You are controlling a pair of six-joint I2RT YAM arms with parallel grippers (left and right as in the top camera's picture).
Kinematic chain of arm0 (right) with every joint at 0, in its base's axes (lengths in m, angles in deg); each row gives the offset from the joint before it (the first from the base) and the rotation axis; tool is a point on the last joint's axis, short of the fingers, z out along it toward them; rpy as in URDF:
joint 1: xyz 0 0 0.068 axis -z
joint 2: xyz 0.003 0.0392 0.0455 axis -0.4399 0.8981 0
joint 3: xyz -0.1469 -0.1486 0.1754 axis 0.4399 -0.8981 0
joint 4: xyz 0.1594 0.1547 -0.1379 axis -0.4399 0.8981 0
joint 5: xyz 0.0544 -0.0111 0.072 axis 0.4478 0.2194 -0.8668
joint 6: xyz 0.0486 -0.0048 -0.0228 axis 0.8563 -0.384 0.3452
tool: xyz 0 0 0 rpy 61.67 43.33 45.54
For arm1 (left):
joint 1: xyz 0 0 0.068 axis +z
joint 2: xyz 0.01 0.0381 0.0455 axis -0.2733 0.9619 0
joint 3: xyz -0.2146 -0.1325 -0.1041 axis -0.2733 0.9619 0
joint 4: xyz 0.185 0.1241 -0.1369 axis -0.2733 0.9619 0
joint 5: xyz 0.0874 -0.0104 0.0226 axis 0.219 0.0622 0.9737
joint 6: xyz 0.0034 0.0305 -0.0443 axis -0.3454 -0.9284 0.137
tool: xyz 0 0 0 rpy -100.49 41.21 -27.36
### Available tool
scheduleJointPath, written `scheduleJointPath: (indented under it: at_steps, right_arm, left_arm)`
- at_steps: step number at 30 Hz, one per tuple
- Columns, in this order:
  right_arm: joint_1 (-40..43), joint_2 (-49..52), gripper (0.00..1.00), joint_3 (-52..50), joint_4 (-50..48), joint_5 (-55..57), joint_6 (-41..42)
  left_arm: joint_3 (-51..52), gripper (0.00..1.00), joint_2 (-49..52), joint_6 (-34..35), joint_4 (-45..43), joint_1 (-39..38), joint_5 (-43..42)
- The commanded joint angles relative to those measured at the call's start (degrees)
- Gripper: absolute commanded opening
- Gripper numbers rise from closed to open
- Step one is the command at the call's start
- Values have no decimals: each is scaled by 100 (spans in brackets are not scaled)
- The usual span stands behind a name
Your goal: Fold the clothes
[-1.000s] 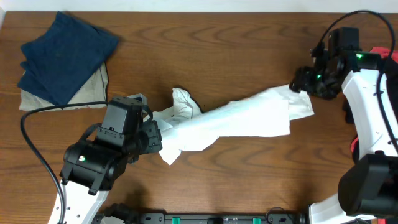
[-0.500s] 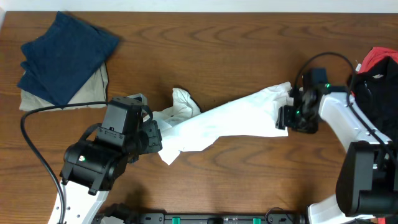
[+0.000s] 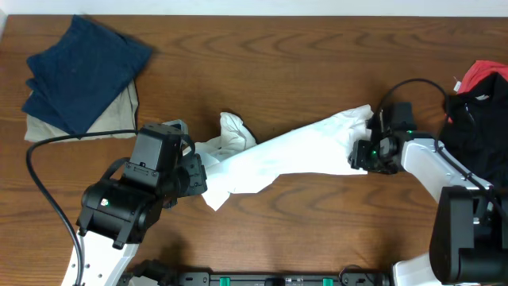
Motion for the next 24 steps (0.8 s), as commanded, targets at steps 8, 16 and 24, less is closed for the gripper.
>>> scheduleJointPath:
  at_steps: [8, 16, 24]
  right_arm:
    - [-203, 225, 43, -275, 387, -225, 140]
    - [-203, 225, 12, -275, 411, -225, 140]
    - [72, 190, 1, 52, 1423, 601, 175]
  left_arm:
    - [-26, 6, -9, -96, 13, 22, 70]
    - [-26, 6, -9, -96, 31, 22, 70]
    - [-24, 6, -9, -92, 31, 22, -153]
